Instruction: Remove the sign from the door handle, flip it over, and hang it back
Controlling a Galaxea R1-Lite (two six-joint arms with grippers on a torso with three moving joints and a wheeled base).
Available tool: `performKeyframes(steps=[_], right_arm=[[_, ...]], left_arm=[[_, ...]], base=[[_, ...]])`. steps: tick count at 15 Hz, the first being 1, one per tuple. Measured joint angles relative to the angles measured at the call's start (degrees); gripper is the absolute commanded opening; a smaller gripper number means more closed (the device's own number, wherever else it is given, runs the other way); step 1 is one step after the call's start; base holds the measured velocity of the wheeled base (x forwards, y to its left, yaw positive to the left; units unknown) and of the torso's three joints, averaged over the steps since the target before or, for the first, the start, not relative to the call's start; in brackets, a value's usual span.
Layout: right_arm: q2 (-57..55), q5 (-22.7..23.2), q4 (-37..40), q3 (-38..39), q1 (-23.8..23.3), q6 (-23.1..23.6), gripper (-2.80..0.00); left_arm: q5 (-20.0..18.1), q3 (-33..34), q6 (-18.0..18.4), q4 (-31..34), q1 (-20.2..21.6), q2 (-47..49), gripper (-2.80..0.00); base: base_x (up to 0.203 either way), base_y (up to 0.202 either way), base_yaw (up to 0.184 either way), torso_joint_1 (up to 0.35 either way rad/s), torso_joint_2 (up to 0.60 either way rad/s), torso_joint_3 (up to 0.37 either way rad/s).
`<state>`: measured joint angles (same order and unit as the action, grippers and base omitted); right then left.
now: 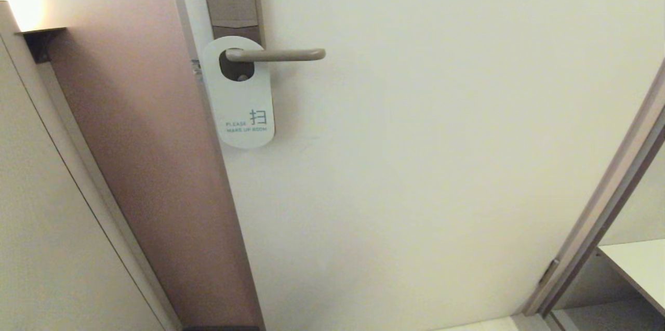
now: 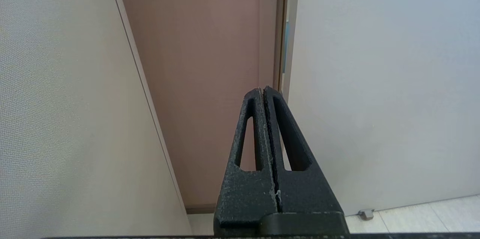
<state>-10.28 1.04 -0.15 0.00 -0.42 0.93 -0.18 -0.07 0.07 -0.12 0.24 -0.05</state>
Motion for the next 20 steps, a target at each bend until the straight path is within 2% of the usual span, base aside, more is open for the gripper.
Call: performKeyframes(steps=[8,20], right_arm=[[9.34,0.08,0.08,0.0,0.32,-0.09,-2.8],[10.28,0.06,0.08,0.0,0.31,-0.09,-2.8]], left_arm=[[0.0,0.0,-0.04,0.01,0.0,0.0,-2.8],[0.0,0.0,-0.07,0.02,0.0,0.0,-2.8]], base=[[0.0,0.0,0.0,0.0,0.0,0.0],[0.0,0.0,0.0,0.0,0.0,0.0]])
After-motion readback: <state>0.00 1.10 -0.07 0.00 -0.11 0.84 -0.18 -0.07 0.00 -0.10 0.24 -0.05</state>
